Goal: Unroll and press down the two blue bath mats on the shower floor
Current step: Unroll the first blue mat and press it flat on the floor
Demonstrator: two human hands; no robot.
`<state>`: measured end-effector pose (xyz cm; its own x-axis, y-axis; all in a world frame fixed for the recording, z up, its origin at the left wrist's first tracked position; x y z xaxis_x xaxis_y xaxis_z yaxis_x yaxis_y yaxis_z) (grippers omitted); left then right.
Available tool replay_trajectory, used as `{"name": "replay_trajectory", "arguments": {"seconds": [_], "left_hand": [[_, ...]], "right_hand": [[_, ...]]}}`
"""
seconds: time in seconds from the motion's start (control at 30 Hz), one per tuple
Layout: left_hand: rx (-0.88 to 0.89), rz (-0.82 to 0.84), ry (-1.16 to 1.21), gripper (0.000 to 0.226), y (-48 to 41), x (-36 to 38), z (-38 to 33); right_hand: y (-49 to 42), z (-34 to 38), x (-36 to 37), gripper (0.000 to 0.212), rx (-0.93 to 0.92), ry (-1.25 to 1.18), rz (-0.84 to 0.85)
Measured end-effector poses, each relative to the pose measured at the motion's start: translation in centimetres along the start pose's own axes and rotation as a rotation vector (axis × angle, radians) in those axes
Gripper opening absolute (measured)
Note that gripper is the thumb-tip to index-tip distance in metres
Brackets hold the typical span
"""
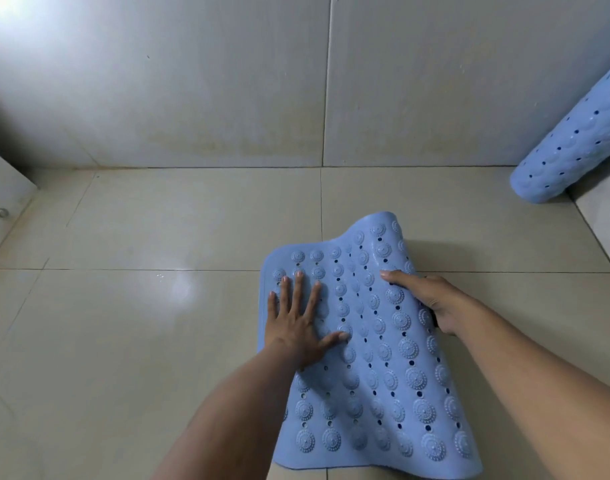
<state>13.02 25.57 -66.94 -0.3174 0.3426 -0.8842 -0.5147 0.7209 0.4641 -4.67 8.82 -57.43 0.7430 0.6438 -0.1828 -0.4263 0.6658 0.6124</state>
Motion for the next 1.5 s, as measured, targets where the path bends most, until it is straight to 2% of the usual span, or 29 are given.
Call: {"name": "replay_trajectory", "arguments": {"seconds": [0.2, 0.3, 0.47, 0.53, 0.6, 0.63, 0.7, 0.83, 0.87, 0.93, 1.03, 1.07, 1.23, 1.33, 1.5], "left_hand": [[0.009, 0.007, 0.001, 0.117, -0.4, -0.5, 1.1], [0.007, 0.015, -0.042, 0.119, -1.1, -1.4, 2.6], [0.012, -0.012, -0.022, 0.117, -1.1, -1.4, 2.9], [0.058, -0.092, -0.004, 0.111, -0.4, -1.1, 2.5], [0.146, -0.126, -0.018, 0.108, 0.5, -0.4, 1.7], [0.174, -0.112, -0.025, 0.108, 0.9, 0.2, 1.4], [0.171, -0.106, -0.021, 0.109, 1.2, 1.0, 1.1], [0.146, -0.101, -0.011, 0.112, 0.9, 1.0, 1.1], [0.143, -0.101, -0.012, 0.112, 0.8, 0.9, 1.0], [0.135, -0.094, -0.012, 0.111, 0.8, 0.8, 0.9], [0.123, -0.074, -0.021, 0.111, 0.7, 0.8, 0.9], [0.119, -0.069, -0.020, 0.112, 0.7, 0.8, 0.9], [0.102, -0.024, -0.028, 0.114, 0.7, 0.5, 0.8], [0.091, 0.000, -0.034, 0.114, 0.6, 0.2, 0.8], [0.062, 0.026, -0.044, 0.114, 0.9, -0.2, 1.5]], "right_hand": [[0.5, -0.5, -2.4, 0.043, 0.012, 0.021, -0.025], [0.6, -0.8, -3.6, 0.042, 0.005, 0.044, -0.089], [0.7, -0.8, -3.3, 0.037, 0.016, 0.059, -0.101], [0.4, -0.9, -3.2, 0.051, 0.017, 0.090, -0.160], [0.2, -0.7, -3.2, 0.087, 0.001, 0.199, -0.240], [0.3, -0.5, -3.3, 0.098, -0.010, 0.302, -0.295], [0.8, -0.1, -3.8, 0.105, -0.034, 0.525, -0.393], [0.6, 0.0, -5.0, 0.139, 0.049, 0.666, -0.352], [-0.1, -0.6, -5.8, 0.137, 0.084, 0.651, -0.316], [-0.5, -1.0, -6.8, 0.119, 0.103, 0.507, -0.285], [0.4, -0.5, -7.4, 0.071, 0.052, 0.201, -0.203], [0.5, -0.3, -7.6, 0.061, 0.044, 0.155, -0.174], [1.3, 0.4, -8.3, 0.059, -0.019, 0.085, -0.157], [1.5, 0.3, -9.0, 0.065, -0.026, 0.057, -0.128], [1.4, -0.1, -10.6, 0.043, -0.052, -0.059, -0.113]]}}
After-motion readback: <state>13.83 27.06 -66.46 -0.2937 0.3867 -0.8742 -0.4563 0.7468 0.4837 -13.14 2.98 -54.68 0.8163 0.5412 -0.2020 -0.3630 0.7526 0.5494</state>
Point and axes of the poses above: each hand's wrist, its own y-axis away from the middle knuckle, its own x-axis out of the palm, z = x × y, the point moved 1 cm from there along -y, towards the middle knuckle, and after that the axes turned 10 degrees about -x, right-handed, at the moved point
